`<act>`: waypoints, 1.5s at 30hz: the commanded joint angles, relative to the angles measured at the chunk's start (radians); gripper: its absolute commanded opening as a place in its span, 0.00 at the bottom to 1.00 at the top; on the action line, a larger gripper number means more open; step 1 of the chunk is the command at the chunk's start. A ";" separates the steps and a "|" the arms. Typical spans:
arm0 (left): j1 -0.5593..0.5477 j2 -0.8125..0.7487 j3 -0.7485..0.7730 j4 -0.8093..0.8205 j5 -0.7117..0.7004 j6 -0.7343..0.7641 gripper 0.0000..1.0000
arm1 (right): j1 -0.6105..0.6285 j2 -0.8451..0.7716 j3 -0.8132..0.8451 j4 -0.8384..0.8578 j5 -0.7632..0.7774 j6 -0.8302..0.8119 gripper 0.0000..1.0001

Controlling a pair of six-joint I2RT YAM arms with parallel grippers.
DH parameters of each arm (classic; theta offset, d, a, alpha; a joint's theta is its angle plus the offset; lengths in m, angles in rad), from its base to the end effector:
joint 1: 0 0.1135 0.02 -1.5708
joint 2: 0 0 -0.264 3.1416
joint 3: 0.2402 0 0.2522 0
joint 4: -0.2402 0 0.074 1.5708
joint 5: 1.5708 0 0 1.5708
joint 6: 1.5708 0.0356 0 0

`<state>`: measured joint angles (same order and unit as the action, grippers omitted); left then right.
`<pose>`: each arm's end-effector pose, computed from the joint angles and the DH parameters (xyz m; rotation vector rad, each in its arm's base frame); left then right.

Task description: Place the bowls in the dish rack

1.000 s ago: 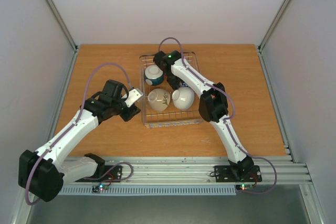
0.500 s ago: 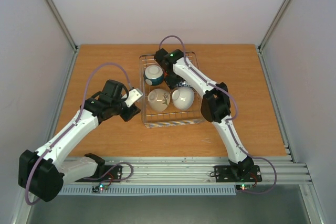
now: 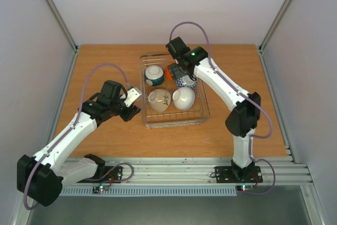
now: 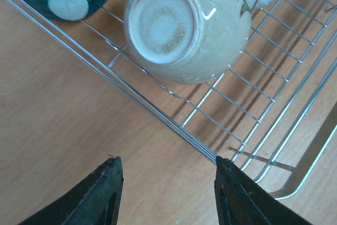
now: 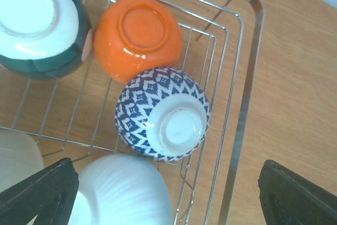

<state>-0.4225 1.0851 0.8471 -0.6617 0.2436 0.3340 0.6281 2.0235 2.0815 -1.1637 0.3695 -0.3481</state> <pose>0.1939 -0.0966 0.2625 1.0067 2.2488 -0.3390 0.3511 0.2391 0.3292 -1.1199 2.3551 -0.3960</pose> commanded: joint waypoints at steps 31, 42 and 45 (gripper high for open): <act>0.393 -0.107 0.058 0.098 0.055 -0.213 0.99 | -0.002 -0.813 -0.951 0.154 0.270 0.424 0.99; 0.410 -0.116 0.060 0.080 0.061 -0.215 0.99 | -0.008 -0.887 -0.999 0.095 0.343 0.496 0.99; 0.410 -0.128 0.050 0.079 0.059 -0.215 0.99 | -0.008 -0.882 -1.004 0.088 0.356 0.518 0.98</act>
